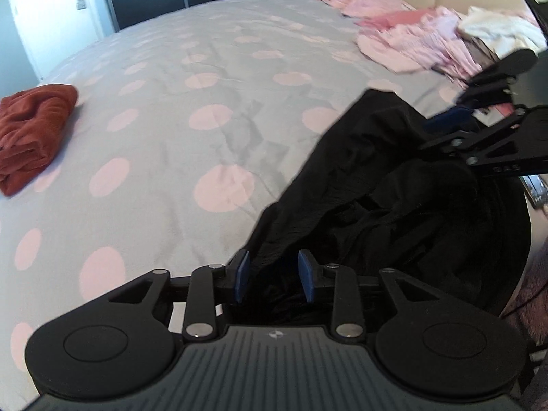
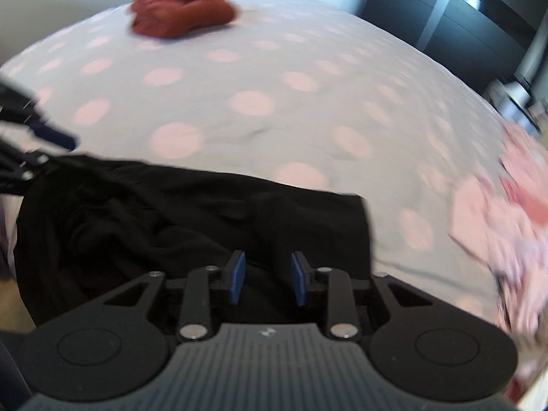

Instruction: Fold clothes

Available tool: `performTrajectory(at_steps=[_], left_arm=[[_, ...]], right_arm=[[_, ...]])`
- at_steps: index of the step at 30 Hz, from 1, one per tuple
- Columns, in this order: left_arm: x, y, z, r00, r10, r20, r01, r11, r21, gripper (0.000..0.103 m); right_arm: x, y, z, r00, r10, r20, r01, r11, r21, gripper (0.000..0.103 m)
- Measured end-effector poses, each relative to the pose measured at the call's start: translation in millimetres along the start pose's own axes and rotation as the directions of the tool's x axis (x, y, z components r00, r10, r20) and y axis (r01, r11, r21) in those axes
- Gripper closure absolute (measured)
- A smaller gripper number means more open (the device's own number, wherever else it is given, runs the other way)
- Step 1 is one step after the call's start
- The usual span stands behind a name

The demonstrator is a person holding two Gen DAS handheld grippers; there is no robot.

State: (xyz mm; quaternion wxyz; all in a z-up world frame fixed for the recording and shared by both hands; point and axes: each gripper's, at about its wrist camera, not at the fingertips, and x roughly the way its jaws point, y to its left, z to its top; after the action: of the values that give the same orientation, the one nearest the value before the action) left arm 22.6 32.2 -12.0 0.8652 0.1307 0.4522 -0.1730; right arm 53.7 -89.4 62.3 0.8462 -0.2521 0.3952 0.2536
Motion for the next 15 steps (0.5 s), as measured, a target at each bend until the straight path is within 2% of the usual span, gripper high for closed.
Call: performTrajectory(at_steps=[3, 5, 10, 15], left_arm=[[9.5, 0.0, 0.1, 1.000, 0.016, -0.010, -0.016, 1.000, 0.007, 0.094], [9.1, 6.1, 0.7, 1.000, 0.006, 0.004, -0.006, 1.000, -0.028, 0.099], [-11.5, 21.8, 10.1, 0.995, -0.032, 0.096, 0.044, 0.990, -0.132, 0.101], [-35.0, 37.4, 19.8, 0.980, -0.065, 0.188, 0.108, 0.968, -0.228, 0.101]], right_arm=[[15.5, 10.8, 5.2, 1.000, 0.021, -0.003, -0.021, 0.998, -0.059, 0.074], [22.0, 15.9, 9.5, 0.999, 0.049, 0.017, -0.048, 0.996, -0.081, 0.074], [31.3, 31.9, 20.0, 0.990, 0.109, 0.085, -0.097, 0.986, -0.136, 0.071], [36.6, 46.7, 26.7, 0.991, 0.059, 0.123, -0.032, 0.977, -0.211, 0.071]])
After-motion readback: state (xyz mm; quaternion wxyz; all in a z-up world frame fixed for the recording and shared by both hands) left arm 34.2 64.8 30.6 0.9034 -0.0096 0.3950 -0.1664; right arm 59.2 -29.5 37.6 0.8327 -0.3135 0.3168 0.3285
